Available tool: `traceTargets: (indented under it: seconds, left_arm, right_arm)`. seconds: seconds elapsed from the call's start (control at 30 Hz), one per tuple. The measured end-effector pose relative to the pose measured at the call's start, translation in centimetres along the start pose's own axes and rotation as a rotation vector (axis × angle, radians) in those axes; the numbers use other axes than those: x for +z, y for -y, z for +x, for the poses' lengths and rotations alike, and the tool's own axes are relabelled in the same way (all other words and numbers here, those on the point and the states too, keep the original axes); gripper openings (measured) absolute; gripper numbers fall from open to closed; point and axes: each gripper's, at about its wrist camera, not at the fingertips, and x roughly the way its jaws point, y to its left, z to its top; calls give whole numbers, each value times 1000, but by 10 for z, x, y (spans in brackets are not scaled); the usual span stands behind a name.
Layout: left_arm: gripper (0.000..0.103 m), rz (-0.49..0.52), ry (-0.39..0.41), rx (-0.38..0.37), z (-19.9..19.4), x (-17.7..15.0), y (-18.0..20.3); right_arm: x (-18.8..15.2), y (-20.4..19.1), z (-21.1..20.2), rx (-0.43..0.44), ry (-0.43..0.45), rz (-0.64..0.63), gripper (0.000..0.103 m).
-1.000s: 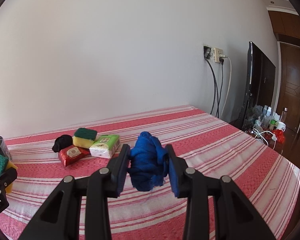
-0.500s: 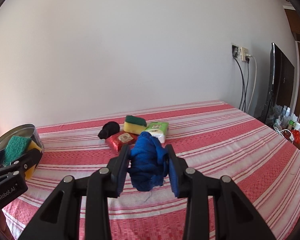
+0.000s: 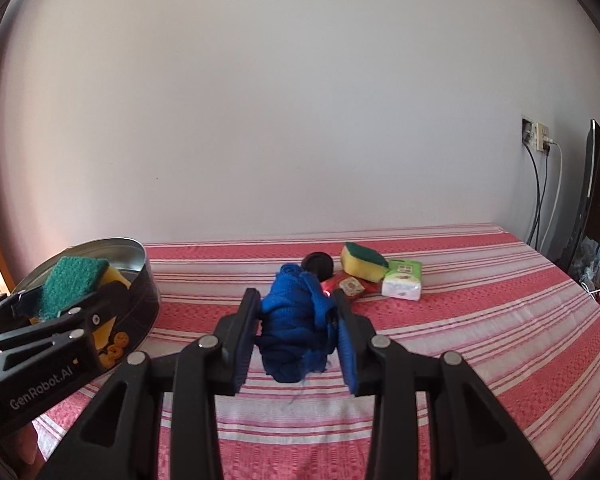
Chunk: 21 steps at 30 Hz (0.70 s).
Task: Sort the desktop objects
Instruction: 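Carry the green-yellow sponge and blue cloth over the tin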
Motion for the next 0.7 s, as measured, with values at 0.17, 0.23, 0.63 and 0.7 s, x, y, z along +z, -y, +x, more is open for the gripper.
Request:
traceTargets:
  seconds: [0.17, 0.23, 0.63, 0.7]
  left_arm:
    - [71, -40, 11, 29, -6, 6, -28]
    - [71, -56, 22, 50, -9, 10, -41]
    - [71, -153, 27, 242, 0, 31, -129]
    - [71, -157, 19, 271, 7, 33, -140]
  right_arm:
    - [7, -29, 3, 54, 7, -41, 36]
    - [10, -42, 4, 80, 12, -55, 36]
    - [31, -120, 27, 220, 30, -104, 36]
    - [37, -129, 35, 237, 29, -107, 36]
